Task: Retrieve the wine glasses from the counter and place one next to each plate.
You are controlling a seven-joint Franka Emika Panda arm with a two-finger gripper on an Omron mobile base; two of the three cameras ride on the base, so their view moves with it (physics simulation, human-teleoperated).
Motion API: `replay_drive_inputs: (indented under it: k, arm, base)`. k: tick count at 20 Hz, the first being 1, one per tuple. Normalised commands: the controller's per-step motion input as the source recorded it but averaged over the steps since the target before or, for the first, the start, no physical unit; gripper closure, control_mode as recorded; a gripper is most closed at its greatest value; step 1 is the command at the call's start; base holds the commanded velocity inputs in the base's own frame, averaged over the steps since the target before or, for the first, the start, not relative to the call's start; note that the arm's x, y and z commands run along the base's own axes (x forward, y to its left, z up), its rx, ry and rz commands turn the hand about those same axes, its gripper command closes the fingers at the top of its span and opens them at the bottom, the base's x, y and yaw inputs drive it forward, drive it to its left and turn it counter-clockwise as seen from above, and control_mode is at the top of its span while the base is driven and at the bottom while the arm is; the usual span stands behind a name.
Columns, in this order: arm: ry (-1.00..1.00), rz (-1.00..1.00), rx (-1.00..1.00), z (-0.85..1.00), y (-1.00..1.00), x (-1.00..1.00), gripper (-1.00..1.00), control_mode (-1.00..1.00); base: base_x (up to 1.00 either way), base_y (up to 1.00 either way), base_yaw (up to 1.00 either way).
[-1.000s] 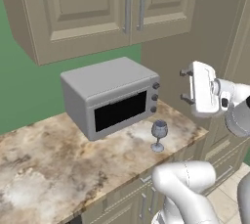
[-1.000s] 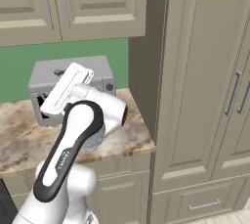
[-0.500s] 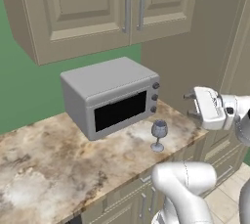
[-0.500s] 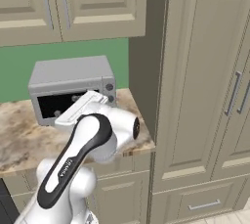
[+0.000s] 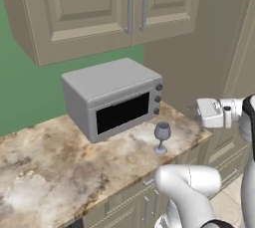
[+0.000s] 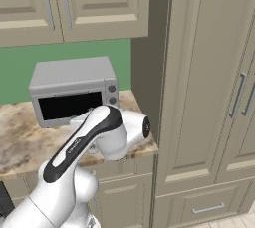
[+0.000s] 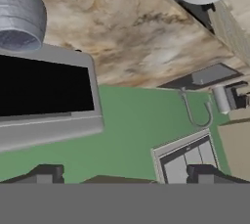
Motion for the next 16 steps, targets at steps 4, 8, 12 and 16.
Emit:
replay_drive_inputs:
  k: [4,8,12,16]
  arm:
    - [0.06,-0.04,-0.04,-0.43,-0.09,0.46,-1.0,-1.0]
    - [0.0,0.0,-0.03,-0.32,-0.13,0.38,-1.0,-1.0]
    - [0.0,0.0,-0.05,-0.43,-0.2,0.3,-1.0,-1.0]
    - [0.01,0.02,-0.04,-0.46,-0.21,0.22,-1.0,-1.0]
  base:
    - [0.0,0.0,0.0]
    - [0.0,0.0,0.0]
    - [0.0,0.0,0.0]
    - [0.0,0.0,0.0]
